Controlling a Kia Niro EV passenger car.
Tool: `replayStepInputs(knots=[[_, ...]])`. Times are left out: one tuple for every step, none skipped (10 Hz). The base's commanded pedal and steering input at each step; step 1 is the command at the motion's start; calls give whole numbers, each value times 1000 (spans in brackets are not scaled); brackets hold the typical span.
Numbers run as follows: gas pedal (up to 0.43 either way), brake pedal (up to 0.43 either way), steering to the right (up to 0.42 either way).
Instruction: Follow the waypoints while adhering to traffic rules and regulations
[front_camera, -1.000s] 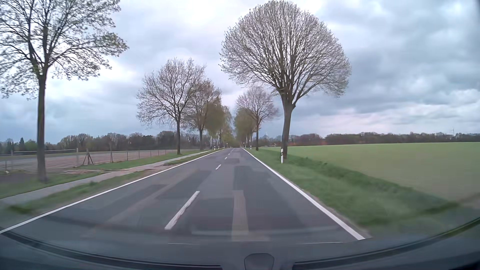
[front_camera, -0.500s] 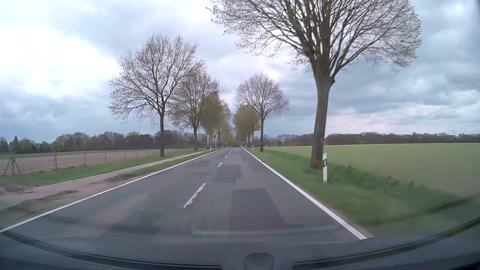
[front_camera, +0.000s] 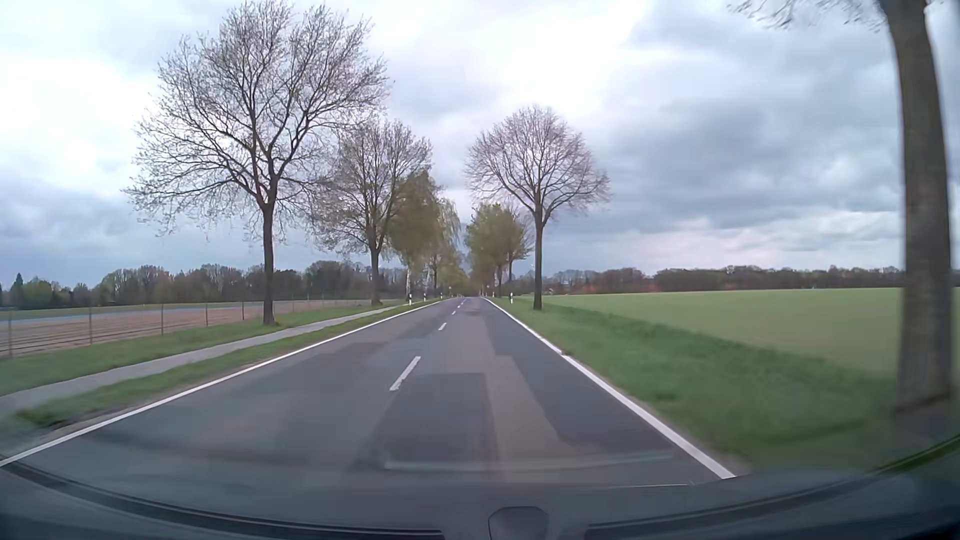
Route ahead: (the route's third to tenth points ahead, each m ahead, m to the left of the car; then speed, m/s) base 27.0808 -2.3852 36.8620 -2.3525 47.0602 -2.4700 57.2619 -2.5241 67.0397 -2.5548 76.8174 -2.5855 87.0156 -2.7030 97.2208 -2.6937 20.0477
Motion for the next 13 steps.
replayStepInputs(knots=[[0, 0, -2], [0, 0, -2], [0, 0, -2], [0, 0, -2], [0, 0, -2], [0, 0, -2], [0, 0, -2], [0, 0, -2], [0, 0, -2], [0, 0, -2], [0, 0, -2], [0, 0, -2], [0, 0, -2]])
